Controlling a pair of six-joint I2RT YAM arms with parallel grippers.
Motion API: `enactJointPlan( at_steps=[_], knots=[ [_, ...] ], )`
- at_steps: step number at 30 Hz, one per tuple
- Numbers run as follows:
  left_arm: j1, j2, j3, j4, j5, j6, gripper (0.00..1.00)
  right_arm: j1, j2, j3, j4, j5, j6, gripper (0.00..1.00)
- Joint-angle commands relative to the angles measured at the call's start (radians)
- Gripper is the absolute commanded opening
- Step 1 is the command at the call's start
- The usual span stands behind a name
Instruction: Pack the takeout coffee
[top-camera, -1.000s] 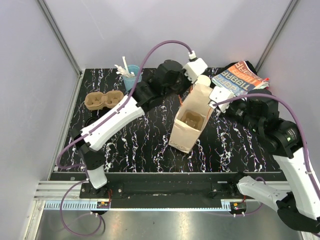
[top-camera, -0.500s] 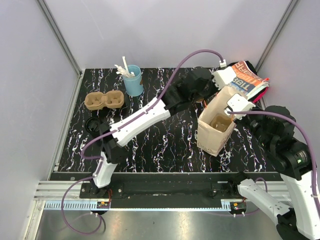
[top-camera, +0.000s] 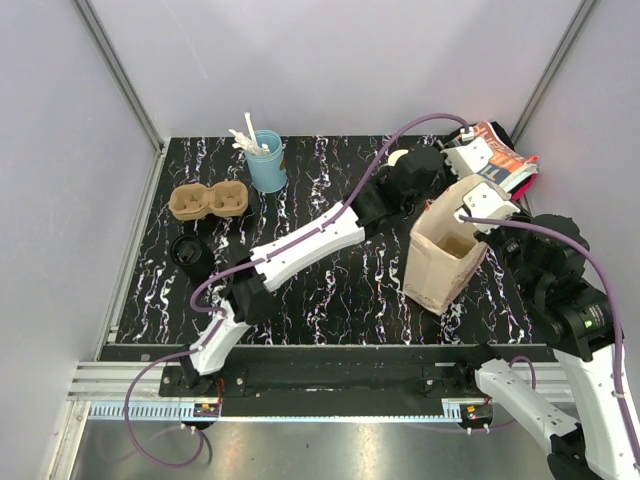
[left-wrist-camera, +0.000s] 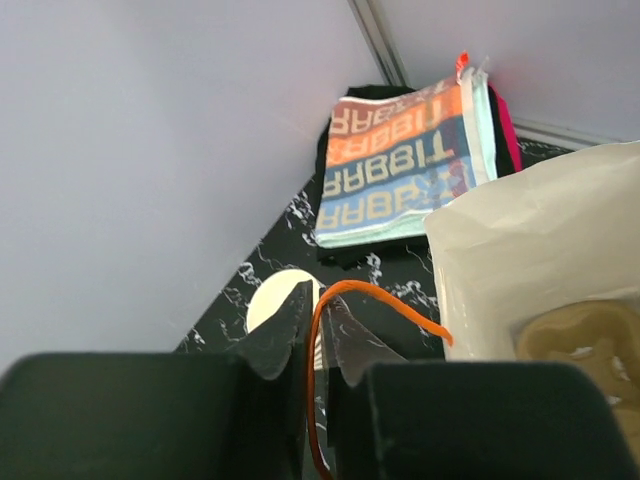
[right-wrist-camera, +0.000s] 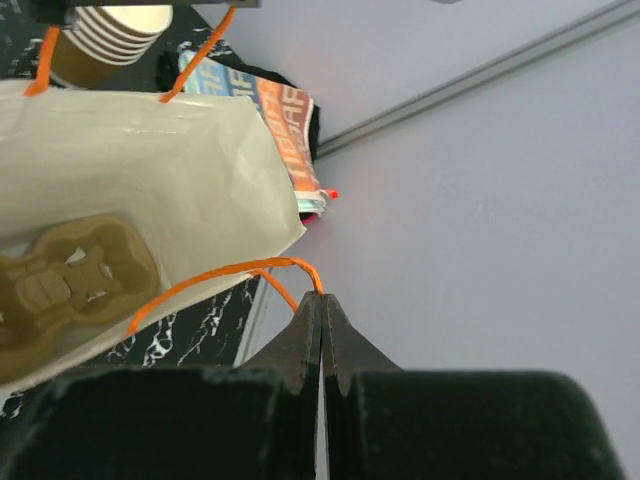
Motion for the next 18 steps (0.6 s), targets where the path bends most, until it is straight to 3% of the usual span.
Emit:
enactJointPlan(
  at_steps=[1,4,7,8,10,11,12,15,16,18],
  knots=[
    [-0.013,0.015,0.073,0.163,-0.060,0.052,0.12,-0.015,-0.010,-0.009,0.128,0.090,-0.037,0.00],
    [-0.022,0.028,0.072,0.194,-0.083,0.076,0.13,-0.026,-0.013,-0.029,0.159,0.124,-0.057,0.01],
    [-0.033,0.041,0.063,0.203,-0.091,0.089,0.14,-0.031,-0.013,-0.039,0.163,0.139,-0.071,0.23],
    [-0.036,0.042,0.055,0.205,-0.088,0.087,0.15,-0.034,-0.014,-0.041,0.165,0.141,-0.075,0.39],
    [-0.044,0.048,0.049,0.206,-0.083,0.090,0.21,-0.034,-0.013,-0.044,0.163,0.149,-0.077,0.57],
    [-0.045,0.056,0.043,0.206,-0.082,0.092,0.26,-0.035,-0.013,-0.046,0.162,0.152,-0.081,0.75],
    [-0.048,0.058,0.040,0.208,-0.082,0.093,0.39,-0.035,-0.014,-0.046,0.162,0.153,-0.082,0.82],
    [-0.051,0.059,0.034,0.205,-0.085,0.096,0.61,-0.035,-0.021,-0.033,0.162,0.139,-0.065,0.93],
    [-0.051,0.056,0.040,0.203,-0.094,0.096,0.76,-0.034,-0.021,-0.014,0.150,0.129,-0.056,0.93],
    [-0.051,0.039,0.041,0.209,-0.112,0.101,0.88,-0.035,-0.017,0.016,0.133,0.092,-0.017,0.95]
  ],
)
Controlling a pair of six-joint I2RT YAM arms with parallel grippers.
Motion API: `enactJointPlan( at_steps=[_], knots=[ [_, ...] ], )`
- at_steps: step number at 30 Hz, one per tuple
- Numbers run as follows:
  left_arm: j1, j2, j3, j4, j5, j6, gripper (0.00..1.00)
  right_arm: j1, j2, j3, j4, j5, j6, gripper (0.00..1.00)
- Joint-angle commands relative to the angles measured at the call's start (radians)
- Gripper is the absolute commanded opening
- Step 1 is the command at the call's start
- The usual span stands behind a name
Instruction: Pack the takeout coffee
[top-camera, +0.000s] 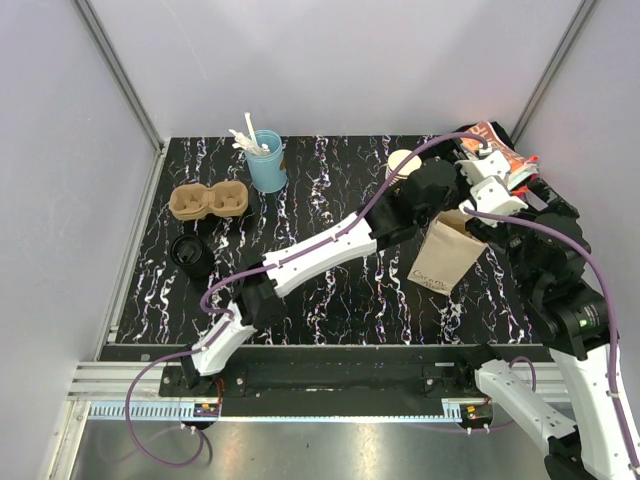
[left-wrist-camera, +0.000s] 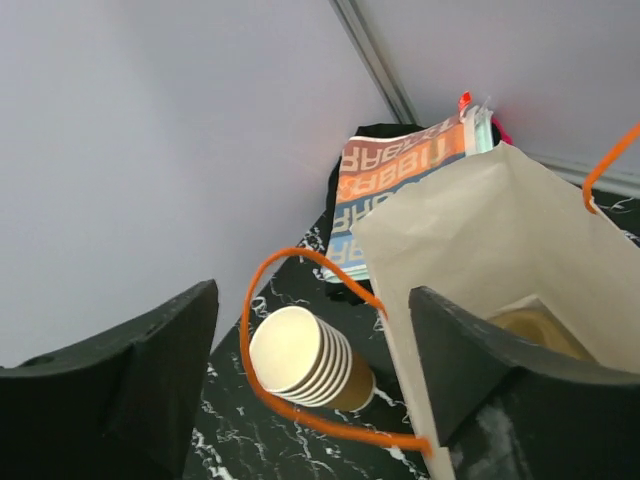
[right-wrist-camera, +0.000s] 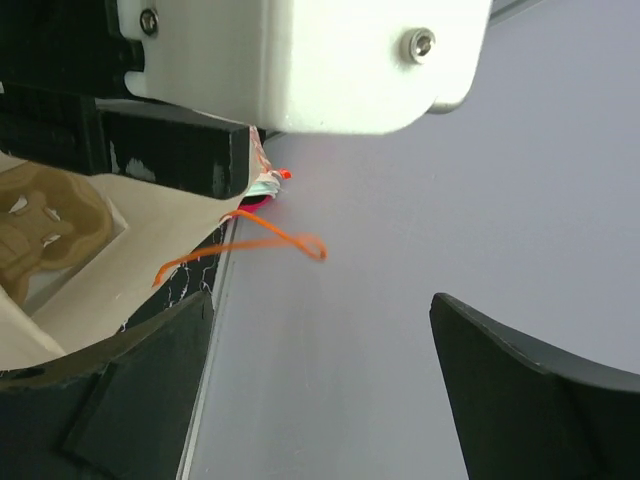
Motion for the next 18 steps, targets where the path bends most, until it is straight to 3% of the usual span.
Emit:
enactJointPlan(
  at_steps=[1,8,13,18],
  knots=[
    [-0.001,-0.027,0.020,0.068,-0.067,0.012,0.98,-0.006,-0.002,0.089,0.008,-0.035,0.069,0.96],
    [0.022,-0.177,-0.034,-0.007,-0.132,0.000,0.99,0.002,0.077,0.233,-0.040,-0.232,0.218,1.00],
    [0.050,-0.352,-0.208,-0.096,-0.164,-0.020,0.99,0.006,0.220,0.388,-0.089,-0.354,0.345,1.00],
    [0.128,-0.507,-0.380,-0.205,-0.111,-0.112,0.99,0.008,0.370,0.566,-0.150,-0.444,0.420,1.00]
  ],
)
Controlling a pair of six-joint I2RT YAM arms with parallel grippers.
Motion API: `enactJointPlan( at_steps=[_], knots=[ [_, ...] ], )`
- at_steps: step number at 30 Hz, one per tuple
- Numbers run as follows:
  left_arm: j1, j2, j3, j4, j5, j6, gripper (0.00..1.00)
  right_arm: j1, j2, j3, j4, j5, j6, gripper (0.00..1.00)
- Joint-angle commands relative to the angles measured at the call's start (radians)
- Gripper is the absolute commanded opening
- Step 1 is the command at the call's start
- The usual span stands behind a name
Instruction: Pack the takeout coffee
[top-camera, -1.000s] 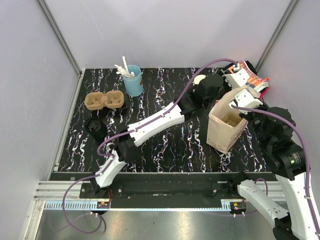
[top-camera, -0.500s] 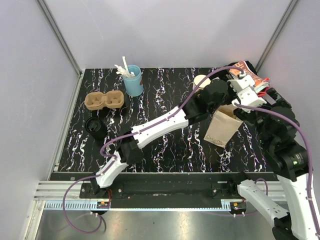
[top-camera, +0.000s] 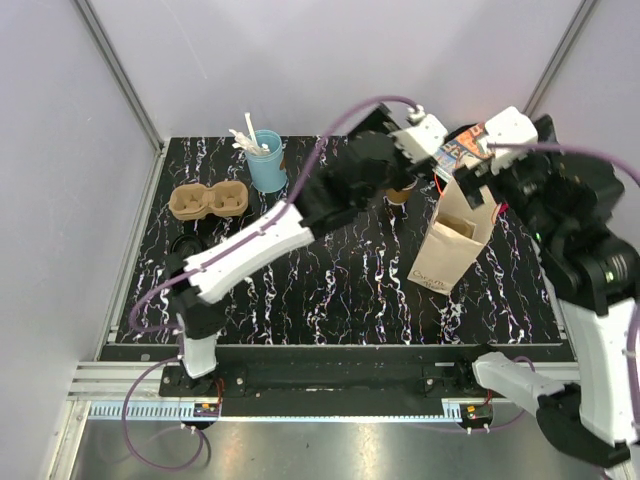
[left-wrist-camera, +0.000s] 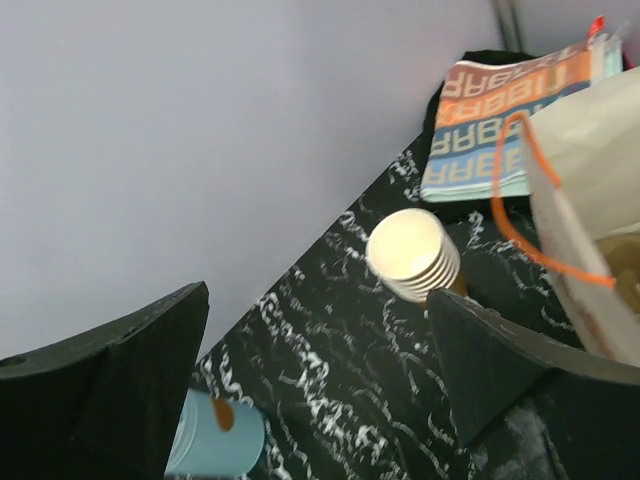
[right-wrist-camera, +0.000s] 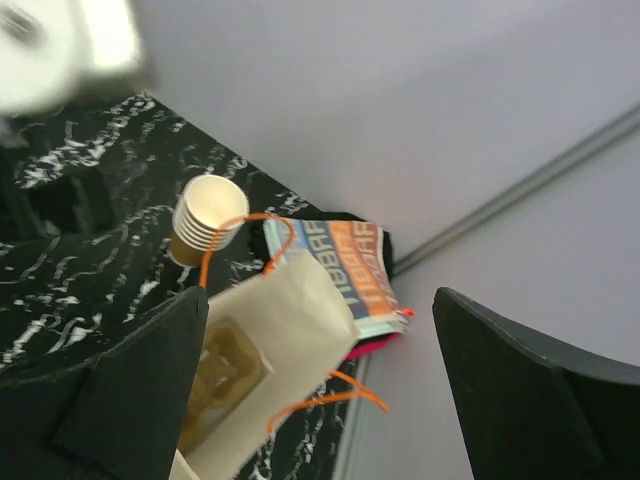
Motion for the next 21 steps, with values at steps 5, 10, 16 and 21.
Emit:
enactJointPlan(
  at_steps=[5,10,16,21],
  knots=[
    [0.202,-0.291,-0.205,-0.134,0.041,-0.153,0.99,0.006,0.258,0.284,-0.067,-0.175,0.198,1.00],
    [0.327,-0.365,-0.315,-0.217,0.100,-0.218,0.99,0.013,0.425,0.418,-0.106,-0.252,0.284,1.00],
    [0.393,-0.345,-0.387,-0.328,0.097,-0.248,0.99,0.173,0.609,0.473,-0.150,-0.134,0.256,1.00],
    [0.402,-0.318,-0.417,-0.339,0.002,-0.247,0.99,0.226,0.729,0.487,-0.169,-0.071,0.262,1.00]
  ],
)
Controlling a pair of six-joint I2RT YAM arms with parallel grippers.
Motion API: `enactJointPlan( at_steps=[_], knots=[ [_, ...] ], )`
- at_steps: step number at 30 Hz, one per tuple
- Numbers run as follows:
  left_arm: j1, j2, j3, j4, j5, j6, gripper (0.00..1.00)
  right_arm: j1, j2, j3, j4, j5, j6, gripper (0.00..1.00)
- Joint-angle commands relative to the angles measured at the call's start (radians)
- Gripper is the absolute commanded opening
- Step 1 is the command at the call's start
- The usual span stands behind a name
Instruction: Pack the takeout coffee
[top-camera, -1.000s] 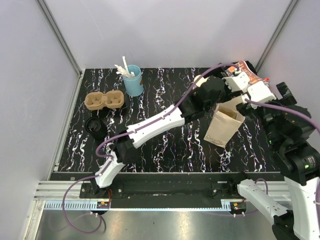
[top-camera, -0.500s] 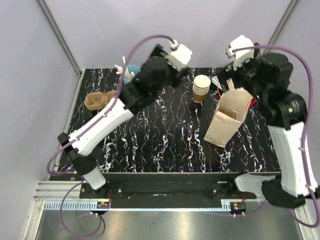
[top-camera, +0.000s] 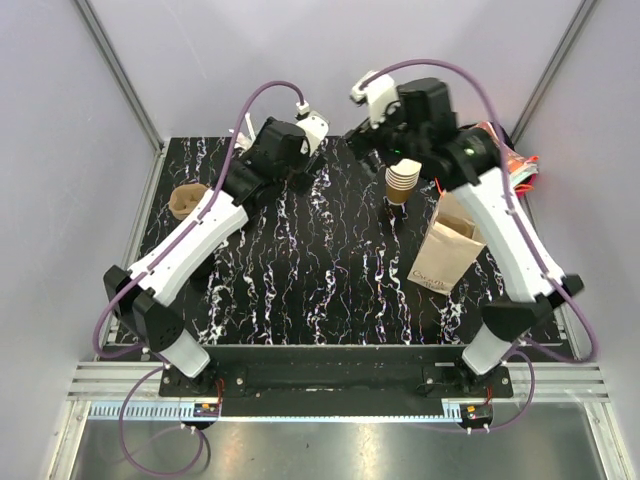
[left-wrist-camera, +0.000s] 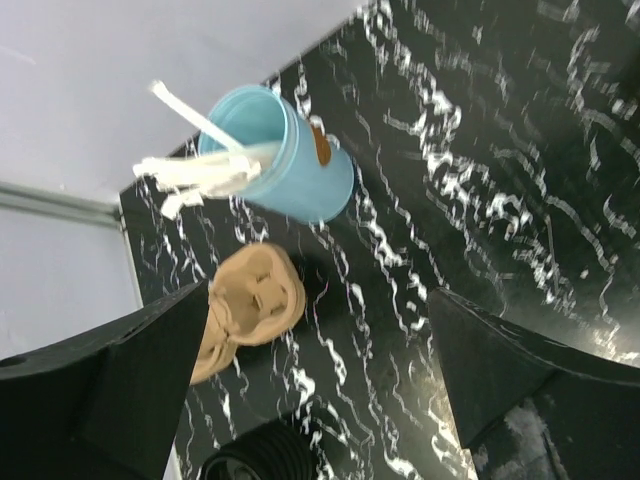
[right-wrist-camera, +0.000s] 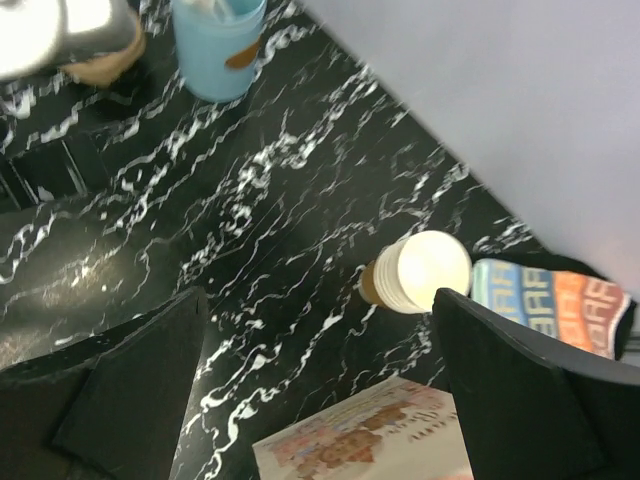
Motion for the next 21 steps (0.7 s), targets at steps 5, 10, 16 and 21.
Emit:
enactJointPlan(
  at_steps=[5,10,16,21],
  knots=[
    [0.016,0.022,-0.010,-0.006,-0.081,-0.023,0.99,0.025,0.153,0.032,-0.074,0.122,0.038,1.00],
    [0.016,0.033,-0.018,-0.004,-0.084,-0.021,0.99,0.023,0.184,-0.026,-0.062,0.168,0.063,0.95],
    [0.024,0.016,-0.065,0.001,-0.049,-0.009,0.99,-0.024,0.253,0.024,-0.083,0.176,0.117,0.88],
    [0.044,-0.051,-0.147,0.047,0.028,0.020,0.99,-0.102,0.365,0.170,-0.166,0.111,0.150,0.81]
  ],
)
